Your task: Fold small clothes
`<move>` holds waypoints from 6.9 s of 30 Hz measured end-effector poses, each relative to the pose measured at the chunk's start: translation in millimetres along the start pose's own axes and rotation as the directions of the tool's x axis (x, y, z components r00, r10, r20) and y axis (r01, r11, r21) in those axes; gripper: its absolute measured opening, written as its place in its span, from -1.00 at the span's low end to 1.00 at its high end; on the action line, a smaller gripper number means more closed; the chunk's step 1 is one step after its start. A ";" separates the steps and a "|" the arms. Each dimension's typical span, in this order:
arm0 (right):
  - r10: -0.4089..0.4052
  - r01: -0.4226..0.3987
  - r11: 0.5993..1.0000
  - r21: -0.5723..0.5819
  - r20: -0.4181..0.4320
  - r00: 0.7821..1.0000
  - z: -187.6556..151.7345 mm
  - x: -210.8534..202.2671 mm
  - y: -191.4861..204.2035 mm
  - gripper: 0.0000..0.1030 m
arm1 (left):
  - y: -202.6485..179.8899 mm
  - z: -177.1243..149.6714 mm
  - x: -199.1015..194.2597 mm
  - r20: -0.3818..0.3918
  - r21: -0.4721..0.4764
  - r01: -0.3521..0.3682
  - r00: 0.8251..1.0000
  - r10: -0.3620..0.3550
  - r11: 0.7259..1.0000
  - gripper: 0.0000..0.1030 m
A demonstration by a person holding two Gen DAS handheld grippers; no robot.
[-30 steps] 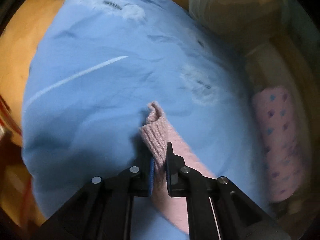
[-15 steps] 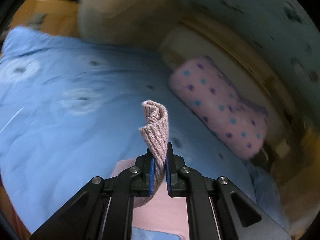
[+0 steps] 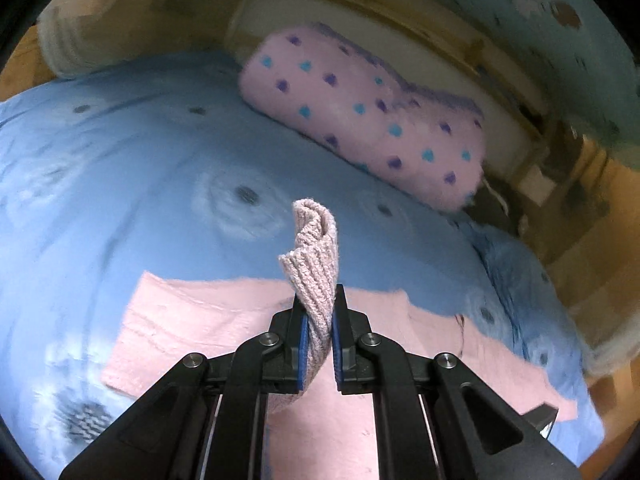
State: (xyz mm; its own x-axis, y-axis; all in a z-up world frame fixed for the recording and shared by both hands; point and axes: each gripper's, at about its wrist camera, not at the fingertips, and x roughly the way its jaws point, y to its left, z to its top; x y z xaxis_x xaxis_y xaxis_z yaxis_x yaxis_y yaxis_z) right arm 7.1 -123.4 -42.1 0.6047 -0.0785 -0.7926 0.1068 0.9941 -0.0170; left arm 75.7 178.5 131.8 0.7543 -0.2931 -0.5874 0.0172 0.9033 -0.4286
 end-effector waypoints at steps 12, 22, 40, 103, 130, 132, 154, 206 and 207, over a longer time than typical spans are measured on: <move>0.020 -0.020 1.000 0.013 0.004 1.000 -0.9 0.9 -3.0 1.00 | -28.9 -77.1 103.2 -0.333 0.064 -0.028 0.942 0.048 0.998 -1.00; 0.267 -0.283 0.957 0.057 0.198 0.943 15.0 -57.0 2.2 0.86 | -9.2 -34.3 46.4 -0.194 -0.123 0.321 0.920 -0.340 0.939 -0.75; 0.310 -0.310 0.950 -0.031 -0.007 0.951 80.1 8.3 135.3 -0.83 | 86.9 7.1 27.2 -0.184 -0.243 -0.113 0.980 0.068 0.963 -0.75; -0.040 0.041 0.999 -0.015 0.081 0.996 42.4 -43.4 -90.2 0.52 | -98.9 -100.8 102.0 -0.368 0.299 -0.031 0.918 0.145 0.954 -0.74; -0.273 0.174 0.892 0.417 0.191 0.943 7.4 -62.2 -313.1 0.53 | -206.3 -136.8 149.9 -0.313 0.341 0.045 0.947 0.069 0.939 -0.69; -0.332 0.223 0.860 0.458 0.172 0.927 1.3 -64.7 -339.9 0.53 | -213.3 -135.3 147.7 -0.278 0.335 0.044 0.959 0.054 0.941 -0.69; -0.297 -0.097 0.359 0.928 0.212 0.931 -92.2 -65.6 -526.8 0.29 | -246.7 -163.6 172.9 -0.389 0.329 0.310 0.905 -0.171 0.892 -0.63; -0.291 0.254 0.944 0.210 0.168 0.942 -10.7 -61.8 -391.2 0.63 | -470.0 -250.4 172.5 -0.368 0.620 0.259 0.930 -0.016 0.741 -1.00; -0.283 0.251 0.950 0.185 0.179 0.942 -7.1 -62.8 -384.7 0.63 | -461.1 -241.3 169.2 -0.360 0.590 0.251 0.933 -0.029 0.768 -1.00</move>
State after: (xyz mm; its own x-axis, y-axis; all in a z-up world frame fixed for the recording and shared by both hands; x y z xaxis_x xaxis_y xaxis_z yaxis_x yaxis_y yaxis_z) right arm -77.6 -500.4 9.9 0.6806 -0.3691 -0.6330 0.3992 0.9112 -0.1020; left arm 37.1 -363.2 64.4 0.4668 -0.4121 -0.7824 0.5897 0.8044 -0.0719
